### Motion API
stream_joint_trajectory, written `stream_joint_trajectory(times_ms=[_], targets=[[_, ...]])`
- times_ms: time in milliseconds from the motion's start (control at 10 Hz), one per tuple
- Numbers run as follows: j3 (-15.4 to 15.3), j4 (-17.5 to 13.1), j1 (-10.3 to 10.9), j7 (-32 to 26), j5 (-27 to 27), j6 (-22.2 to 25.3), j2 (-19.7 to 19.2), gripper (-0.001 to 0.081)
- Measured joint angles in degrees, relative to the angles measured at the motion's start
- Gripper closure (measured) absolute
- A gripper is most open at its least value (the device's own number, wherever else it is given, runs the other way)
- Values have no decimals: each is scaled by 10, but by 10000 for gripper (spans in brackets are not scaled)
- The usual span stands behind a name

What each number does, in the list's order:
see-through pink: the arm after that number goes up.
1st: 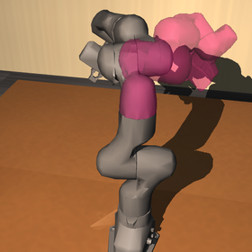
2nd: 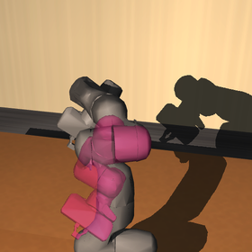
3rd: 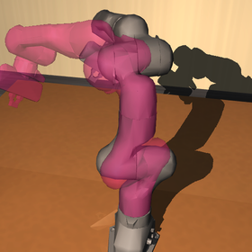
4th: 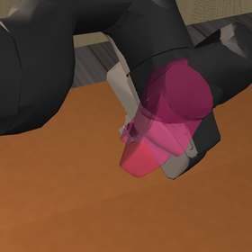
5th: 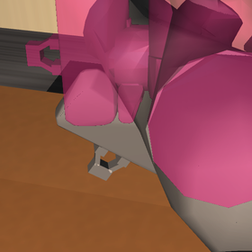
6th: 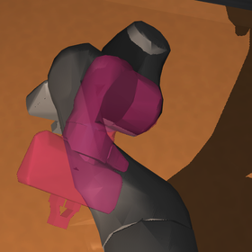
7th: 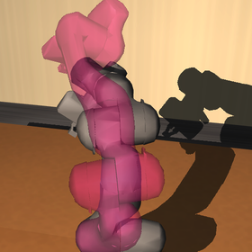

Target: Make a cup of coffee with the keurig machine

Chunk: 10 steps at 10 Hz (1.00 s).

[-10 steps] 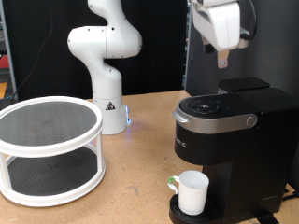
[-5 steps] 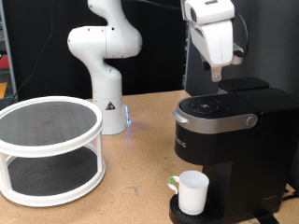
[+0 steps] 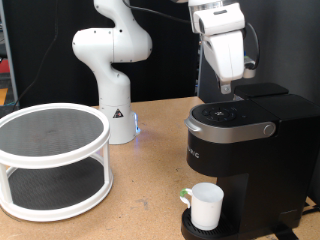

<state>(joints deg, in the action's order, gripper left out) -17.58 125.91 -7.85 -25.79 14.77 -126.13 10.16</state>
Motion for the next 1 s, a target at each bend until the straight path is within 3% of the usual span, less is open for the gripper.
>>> stream_joint_trajectory(times_ms=[100, 200, 700, 1000], targets=[[-1, 8, 0, 6, -5, -13, 0, 750], [-1, 17, 0, 11, -8, -27, 0, 788], [-4, 56, 0, 27, -9, -78, -4, 804], [-11, 60, 0, 49, -18, -92, -16, 804]])
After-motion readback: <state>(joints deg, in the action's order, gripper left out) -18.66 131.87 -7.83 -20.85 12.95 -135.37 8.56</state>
